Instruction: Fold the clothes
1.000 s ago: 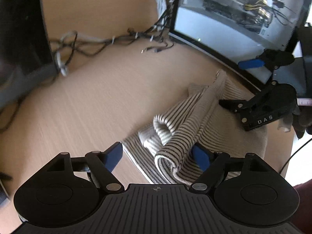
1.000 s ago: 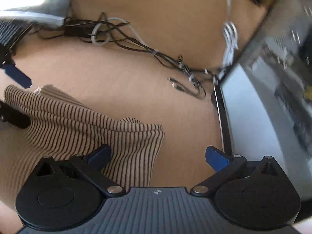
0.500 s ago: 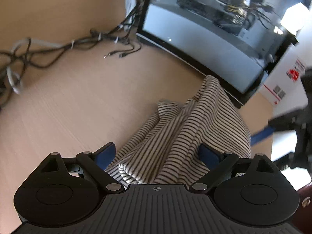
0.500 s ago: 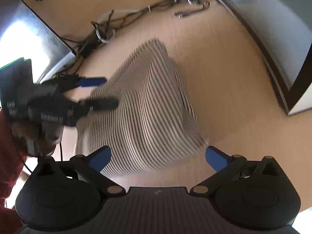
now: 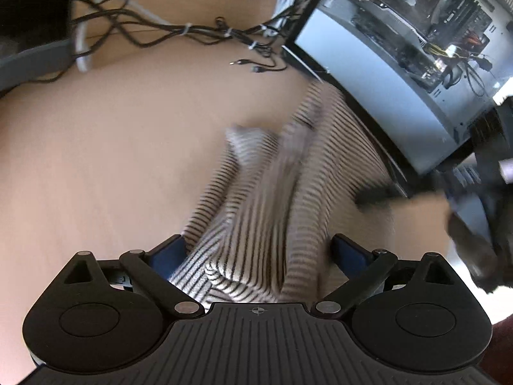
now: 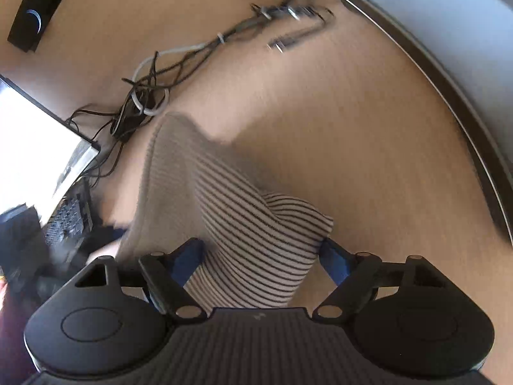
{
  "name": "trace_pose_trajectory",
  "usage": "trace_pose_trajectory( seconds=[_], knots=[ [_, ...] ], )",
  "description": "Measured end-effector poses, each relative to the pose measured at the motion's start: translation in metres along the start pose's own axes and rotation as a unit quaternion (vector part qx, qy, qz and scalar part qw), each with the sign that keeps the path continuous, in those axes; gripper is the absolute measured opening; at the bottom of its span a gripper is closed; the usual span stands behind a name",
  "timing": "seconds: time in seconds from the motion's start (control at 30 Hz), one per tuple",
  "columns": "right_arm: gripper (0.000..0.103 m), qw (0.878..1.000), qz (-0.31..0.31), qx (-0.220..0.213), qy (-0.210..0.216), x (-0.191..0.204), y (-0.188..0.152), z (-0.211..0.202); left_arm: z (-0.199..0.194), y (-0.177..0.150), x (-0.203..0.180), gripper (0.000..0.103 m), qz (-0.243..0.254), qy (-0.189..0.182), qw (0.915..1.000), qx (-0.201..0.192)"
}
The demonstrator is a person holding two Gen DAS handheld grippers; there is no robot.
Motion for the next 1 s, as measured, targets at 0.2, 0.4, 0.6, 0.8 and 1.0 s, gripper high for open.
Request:
trace_pose_trajectory(
  seconds=[0.2,0.4,0.6,0.8,1.0],
  knots=[
    [0.081,0.996,-0.083,-0.037,-0.012,0.057,0.028,0.033,-0.023,-0.018,-0.005,0.093,-0.029,0.007,0.9995,-0.011],
    [0.095,0.993,-0.112,-0.041,0.002,0.061,0.008,0.016,-0.043,-0.012,0.003,0.098,-0.05,0.024,0.9977,-0.04],
    [0.098,0.996,-0.09,0.003,0.029,0.04,-0.028,0.013,-0.029,-0.006,0.024,0.098,-0.122,0.031,0.9911,-0.042],
    [0.073,0.995,-0.082,0.03,0.046,0.026,-0.052,0.008,-0.01,-0.001,0.013,0.086,-0.101,0.029,0.9941,-0.029],
    [0.071,0.988,-0.155,-0.006,0.012,0.03,-0.032,-0.002,-0.014,-0.009,0.0,0.076,-0.12,0.0,0.9921,-0.038]
  ],
)
Point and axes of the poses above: each gripper's, at about its wrist camera, not at the fingertips, and z roughly the way its jaws point, x to its left, y to its top, the point moved 3 cm from there along z, roughly the way its jaws point, and after that the axes turned 12 degrees about z, right-handed, at the moved point
